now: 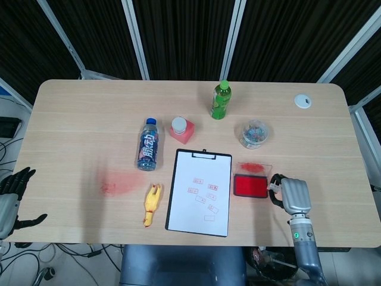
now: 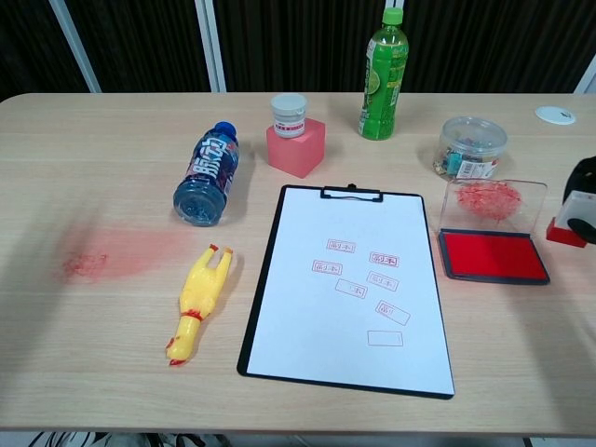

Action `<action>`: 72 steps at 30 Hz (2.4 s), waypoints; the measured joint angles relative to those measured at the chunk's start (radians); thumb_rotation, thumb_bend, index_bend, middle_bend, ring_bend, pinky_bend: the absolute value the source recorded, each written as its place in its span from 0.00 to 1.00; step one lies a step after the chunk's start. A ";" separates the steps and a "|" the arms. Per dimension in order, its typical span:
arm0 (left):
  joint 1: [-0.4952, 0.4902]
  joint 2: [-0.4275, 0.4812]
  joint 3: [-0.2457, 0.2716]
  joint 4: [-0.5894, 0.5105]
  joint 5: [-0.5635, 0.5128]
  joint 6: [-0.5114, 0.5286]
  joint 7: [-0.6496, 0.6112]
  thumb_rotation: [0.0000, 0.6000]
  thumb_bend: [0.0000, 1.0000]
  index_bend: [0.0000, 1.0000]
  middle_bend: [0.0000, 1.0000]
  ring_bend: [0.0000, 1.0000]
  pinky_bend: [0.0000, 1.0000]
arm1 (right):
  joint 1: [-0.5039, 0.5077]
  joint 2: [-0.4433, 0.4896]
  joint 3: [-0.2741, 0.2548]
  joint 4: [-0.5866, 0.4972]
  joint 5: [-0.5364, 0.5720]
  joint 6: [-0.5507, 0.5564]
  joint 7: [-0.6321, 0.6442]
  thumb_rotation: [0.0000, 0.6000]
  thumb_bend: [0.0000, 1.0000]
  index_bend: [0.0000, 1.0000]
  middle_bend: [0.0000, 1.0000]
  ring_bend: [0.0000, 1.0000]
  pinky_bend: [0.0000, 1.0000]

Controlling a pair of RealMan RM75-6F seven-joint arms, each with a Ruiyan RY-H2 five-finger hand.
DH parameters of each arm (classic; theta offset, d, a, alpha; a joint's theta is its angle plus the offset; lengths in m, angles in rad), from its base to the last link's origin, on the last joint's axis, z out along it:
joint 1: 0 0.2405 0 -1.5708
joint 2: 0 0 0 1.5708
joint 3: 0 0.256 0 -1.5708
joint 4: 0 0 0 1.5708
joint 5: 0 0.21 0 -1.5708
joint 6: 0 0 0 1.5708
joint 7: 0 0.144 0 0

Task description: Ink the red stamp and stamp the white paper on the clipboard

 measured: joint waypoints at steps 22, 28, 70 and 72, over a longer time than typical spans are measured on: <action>0.007 -0.011 -0.001 0.004 0.006 0.016 0.027 1.00 0.00 0.00 0.00 0.00 0.00 | -0.055 -0.077 0.011 0.173 0.025 -0.048 0.119 1.00 0.47 0.84 0.64 0.70 0.72; 0.008 -0.013 -0.002 0.006 0.005 0.016 0.031 1.00 0.00 0.00 0.00 0.00 0.00 | -0.053 -0.102 0.021 0.200 0.032 -0.063 0.121 1.00 0.47 0.83 0.63 0.69 0.70; 0.010 -0.013 -0.004 0.006 0.004 0.016 0.029 1.00 0.00 0.00 0.00 0.00 0.00 | -0.070 -0.119 0.039 0.198 0.049 -0.096 0.064 1.00 0.44 0.68 0.53 0.60 0.66; 0.010 -0.013 -0.004 0.007 0.005 0.016 0.030 1.00 0.00 0.00 0.00 0.00 0.00 | -0.070 -0.118 0.039 0.195 0.049 -0.095 0.059 1.00 0.44 0.66 0.51 0.59 0.66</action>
